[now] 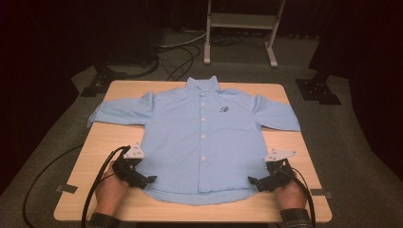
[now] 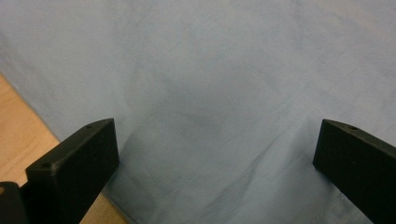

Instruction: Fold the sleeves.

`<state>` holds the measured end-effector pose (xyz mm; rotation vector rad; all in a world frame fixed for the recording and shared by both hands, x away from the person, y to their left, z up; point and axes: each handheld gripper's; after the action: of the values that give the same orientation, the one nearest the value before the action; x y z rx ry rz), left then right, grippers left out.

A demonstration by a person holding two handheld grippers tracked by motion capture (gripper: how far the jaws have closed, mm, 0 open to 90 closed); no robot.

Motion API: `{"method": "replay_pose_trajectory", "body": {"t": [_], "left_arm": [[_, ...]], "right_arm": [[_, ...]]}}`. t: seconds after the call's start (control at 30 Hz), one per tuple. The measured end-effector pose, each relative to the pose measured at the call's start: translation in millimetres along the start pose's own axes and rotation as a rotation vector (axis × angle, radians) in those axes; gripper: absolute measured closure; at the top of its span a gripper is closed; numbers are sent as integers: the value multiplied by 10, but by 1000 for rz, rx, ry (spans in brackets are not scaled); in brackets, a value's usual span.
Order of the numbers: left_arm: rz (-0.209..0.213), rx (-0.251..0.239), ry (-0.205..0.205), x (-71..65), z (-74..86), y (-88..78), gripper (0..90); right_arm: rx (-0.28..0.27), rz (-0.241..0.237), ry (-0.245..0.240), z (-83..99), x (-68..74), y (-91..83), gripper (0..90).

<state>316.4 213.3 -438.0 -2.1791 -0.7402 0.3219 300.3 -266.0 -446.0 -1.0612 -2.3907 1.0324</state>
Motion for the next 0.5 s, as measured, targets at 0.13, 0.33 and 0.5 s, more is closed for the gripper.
{"method": "replay_pose_trajectory", "body": {"t": [0.13, 0.33, 0.5], "left_arm": [[2, 5, 2, -20, 6, -11, 0], [2, 15, 6, -55, 18, -30, 0], [2, 17, 3, -87, 32, -43, 0]], "right_arm": [[-4, -1, -2, 23, 19, -17, 0], [-1, -2, -1, 54, 58, -48, 0], [-1, -3, 0, 78, 89, -70, 0]]}}
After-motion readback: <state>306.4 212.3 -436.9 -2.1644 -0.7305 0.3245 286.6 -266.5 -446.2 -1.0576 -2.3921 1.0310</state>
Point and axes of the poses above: each handheld gripper's, and its own axes: y roughly forward along the jaws, z roughly out of its underside, x roughly to its left
